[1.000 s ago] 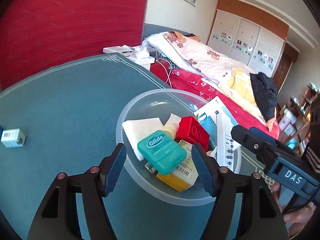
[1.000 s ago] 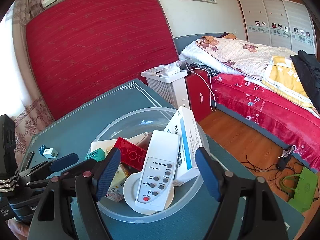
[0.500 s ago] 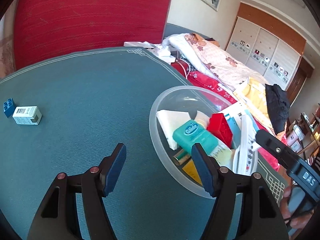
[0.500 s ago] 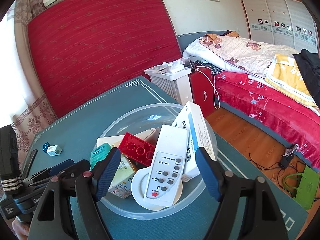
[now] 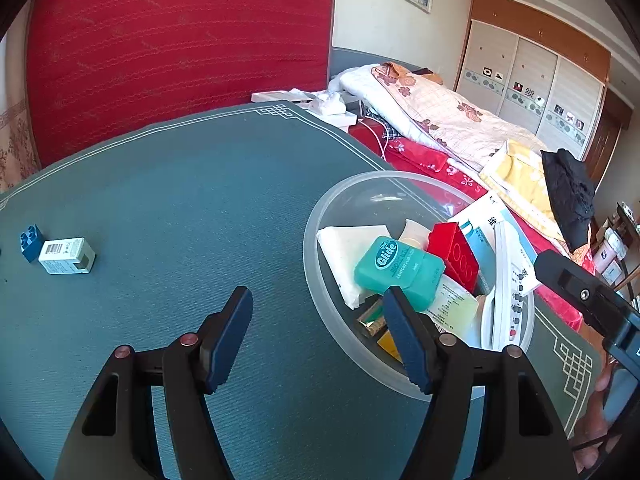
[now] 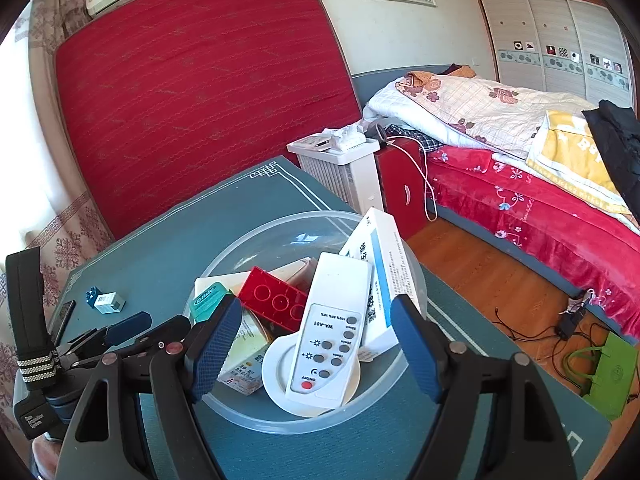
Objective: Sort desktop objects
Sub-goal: 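Lower the floss box into the bowl and open the left tool, then move both open tools toward the blue brick and white box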
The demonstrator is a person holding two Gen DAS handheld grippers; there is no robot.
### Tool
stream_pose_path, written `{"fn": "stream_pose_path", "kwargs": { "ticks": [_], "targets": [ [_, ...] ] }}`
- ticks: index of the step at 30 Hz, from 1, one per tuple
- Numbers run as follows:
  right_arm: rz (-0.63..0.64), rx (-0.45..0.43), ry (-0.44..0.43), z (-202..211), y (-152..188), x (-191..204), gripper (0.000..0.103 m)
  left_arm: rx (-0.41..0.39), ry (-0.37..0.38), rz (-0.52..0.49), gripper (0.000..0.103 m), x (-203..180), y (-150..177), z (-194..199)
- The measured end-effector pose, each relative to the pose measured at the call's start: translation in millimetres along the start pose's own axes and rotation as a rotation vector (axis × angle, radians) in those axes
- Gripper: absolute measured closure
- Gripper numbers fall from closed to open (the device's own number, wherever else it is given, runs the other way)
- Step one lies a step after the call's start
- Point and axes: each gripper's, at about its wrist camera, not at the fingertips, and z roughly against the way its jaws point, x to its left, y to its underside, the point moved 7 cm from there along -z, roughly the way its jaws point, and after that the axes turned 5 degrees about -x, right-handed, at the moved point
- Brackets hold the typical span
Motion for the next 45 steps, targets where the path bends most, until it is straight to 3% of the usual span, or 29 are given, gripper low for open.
{"fn": "stream_pose_path", "kwargs": {
  "ticks": [16, 30, 45],
  "targets": [
    [0.056, 0.021, -0.044, -2, 8, 35, 0.023, -0.031, -0.095, -0.001, 0.032, 38, -2, 22],
    [0.122, 0.045, -0.099, -7, 16, 75, 0.023, -0.041, -0.129, 0.035, 0.032, 74, -3, 32],
    [0.202, 0.083, -0.203, -17, 32, 130, 0.023, -0.049, -0.24, 0.181, 0.032, 170, -8, 44]
  ]
}}
